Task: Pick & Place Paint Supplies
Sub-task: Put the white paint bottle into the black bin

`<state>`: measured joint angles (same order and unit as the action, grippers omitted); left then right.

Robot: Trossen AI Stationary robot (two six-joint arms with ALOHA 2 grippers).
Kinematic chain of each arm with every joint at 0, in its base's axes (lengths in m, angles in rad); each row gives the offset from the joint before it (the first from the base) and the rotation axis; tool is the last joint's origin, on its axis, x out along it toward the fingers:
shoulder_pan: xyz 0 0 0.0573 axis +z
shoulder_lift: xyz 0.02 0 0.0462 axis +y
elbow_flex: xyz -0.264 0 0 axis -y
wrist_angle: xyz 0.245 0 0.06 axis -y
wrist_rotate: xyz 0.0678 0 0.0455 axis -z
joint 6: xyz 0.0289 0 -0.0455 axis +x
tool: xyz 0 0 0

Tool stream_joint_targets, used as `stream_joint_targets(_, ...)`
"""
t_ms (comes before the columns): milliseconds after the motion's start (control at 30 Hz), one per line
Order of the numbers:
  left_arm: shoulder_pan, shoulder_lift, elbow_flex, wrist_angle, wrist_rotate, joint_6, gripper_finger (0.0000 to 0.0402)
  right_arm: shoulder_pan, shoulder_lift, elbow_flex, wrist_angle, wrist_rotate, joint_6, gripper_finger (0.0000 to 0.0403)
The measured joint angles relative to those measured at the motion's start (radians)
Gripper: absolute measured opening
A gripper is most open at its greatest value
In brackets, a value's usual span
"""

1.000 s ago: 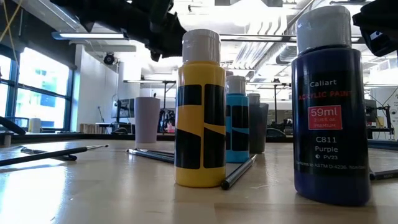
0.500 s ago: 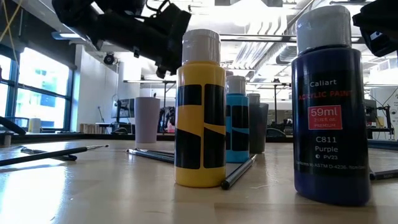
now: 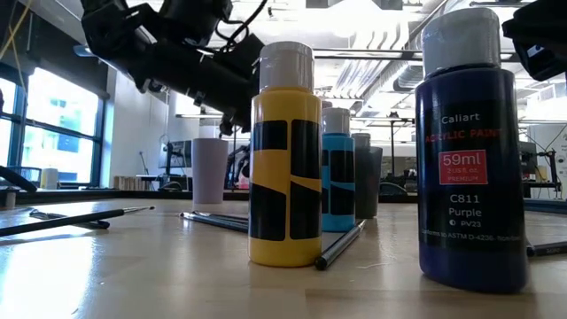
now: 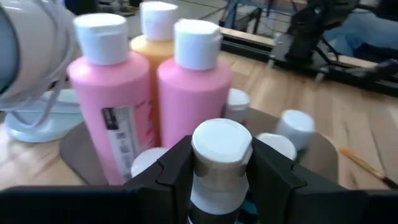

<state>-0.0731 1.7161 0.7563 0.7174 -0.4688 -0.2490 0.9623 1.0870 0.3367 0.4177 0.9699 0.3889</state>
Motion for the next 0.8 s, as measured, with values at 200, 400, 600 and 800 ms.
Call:
stream_joint_targets(200,0.000,0.033,0.001,0.013,-0.016,-0.069,0.0123,0.000,0.000,0.000,-0.004,0.000,0.000,0.0064)
stream_joint_targets(400,0.000,0.036,0.000,0.020,-0.015,-0.071,0.0123,0.000,0.000,0.000,-0.005,0.000,0.000,0.0064)
stream_joint_targets(600,-0.031,0.036,0.000,0.028,-0.016,-0.074,0.0123,0.000,0.000,0.000,-0.015,0.000,0.000,0.0064)
stream_joint_targets(800,-0.073,0.036,0.000,0.040,-0.071,-0.044,0.0123,0.000,0.000,0.000,-0.019,0.011,0.000,0.0064)
